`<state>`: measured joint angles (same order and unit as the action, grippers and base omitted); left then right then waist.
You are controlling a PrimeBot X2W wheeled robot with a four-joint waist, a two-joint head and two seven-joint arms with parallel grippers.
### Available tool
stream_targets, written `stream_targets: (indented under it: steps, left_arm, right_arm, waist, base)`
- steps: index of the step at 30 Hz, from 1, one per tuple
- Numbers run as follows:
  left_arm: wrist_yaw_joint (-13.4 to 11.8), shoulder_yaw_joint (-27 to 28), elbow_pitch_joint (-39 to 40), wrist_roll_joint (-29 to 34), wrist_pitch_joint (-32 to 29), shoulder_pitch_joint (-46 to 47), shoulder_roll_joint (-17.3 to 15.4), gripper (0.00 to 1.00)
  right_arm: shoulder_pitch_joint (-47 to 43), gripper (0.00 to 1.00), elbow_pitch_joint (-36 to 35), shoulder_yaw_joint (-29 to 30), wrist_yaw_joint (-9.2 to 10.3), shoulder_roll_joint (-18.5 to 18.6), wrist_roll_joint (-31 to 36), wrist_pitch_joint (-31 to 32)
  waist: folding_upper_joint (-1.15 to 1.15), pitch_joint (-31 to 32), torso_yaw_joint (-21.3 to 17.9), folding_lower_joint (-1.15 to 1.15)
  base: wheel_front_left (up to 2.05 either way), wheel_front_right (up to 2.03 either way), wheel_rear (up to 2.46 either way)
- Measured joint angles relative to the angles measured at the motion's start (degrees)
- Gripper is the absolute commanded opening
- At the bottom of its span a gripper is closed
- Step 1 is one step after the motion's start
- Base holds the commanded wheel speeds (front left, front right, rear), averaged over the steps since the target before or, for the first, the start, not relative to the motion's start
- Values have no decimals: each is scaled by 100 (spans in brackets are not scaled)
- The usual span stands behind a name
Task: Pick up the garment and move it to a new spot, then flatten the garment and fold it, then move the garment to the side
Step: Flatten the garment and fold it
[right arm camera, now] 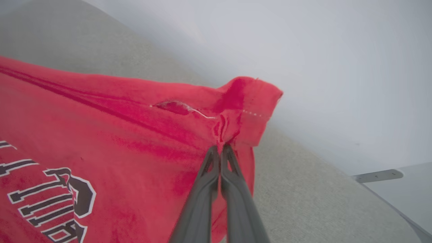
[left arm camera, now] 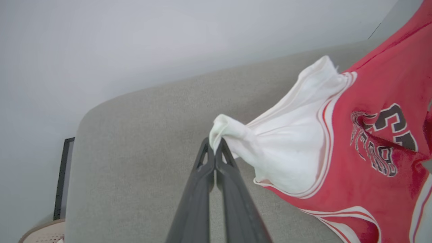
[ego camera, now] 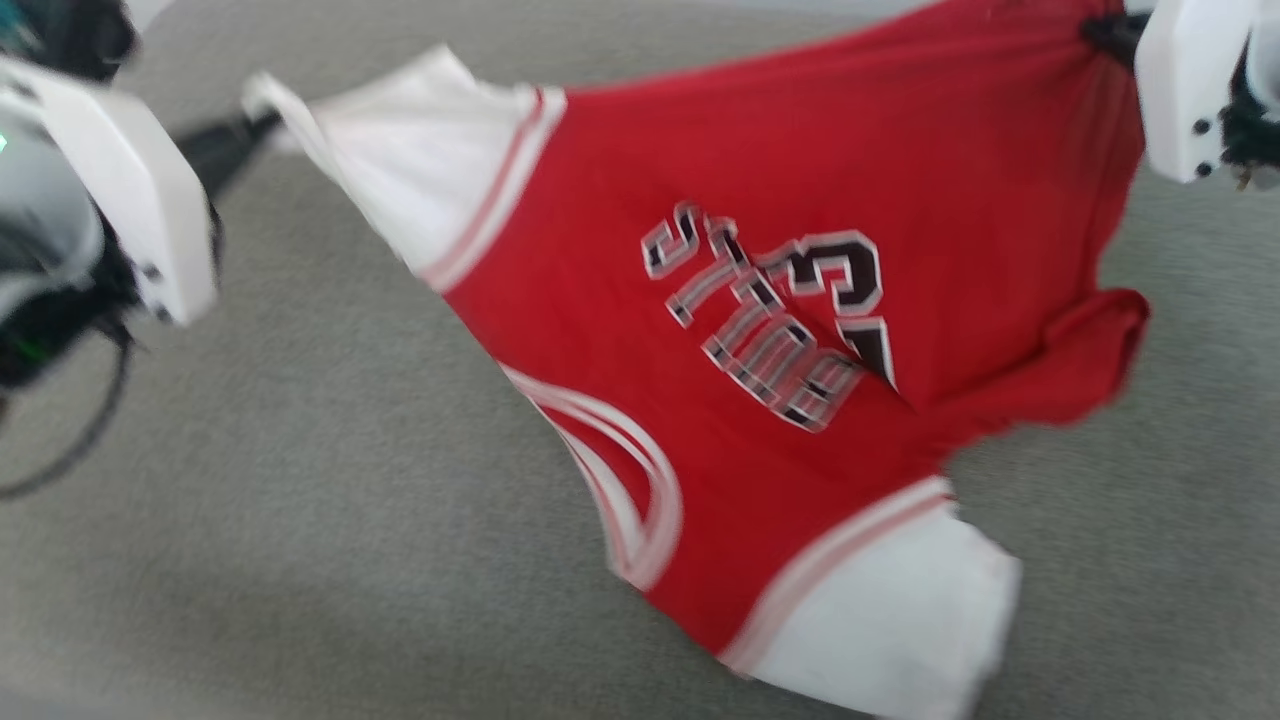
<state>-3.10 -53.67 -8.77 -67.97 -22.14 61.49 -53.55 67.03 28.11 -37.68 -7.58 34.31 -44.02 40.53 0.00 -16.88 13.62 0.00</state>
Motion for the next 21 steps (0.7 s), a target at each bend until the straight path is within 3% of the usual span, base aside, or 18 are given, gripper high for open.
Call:
stream_targets:
  steps: [10,21]
  left_arm:
    - [54,199,-254,408,-223,1001,-57,0]
    - [264,277,-682,765,-364,1915,142,0]
  right_arm:
    - [-60,0,-670,722,0,-12,314,-13]
    - [-354,0,-1634,1578,1,-227,712,436]
  waist:
    - [0,326,-466,0]
    - [0,526,-752,0]
  base:
    - [0,0,0]
    - [0,0,0]
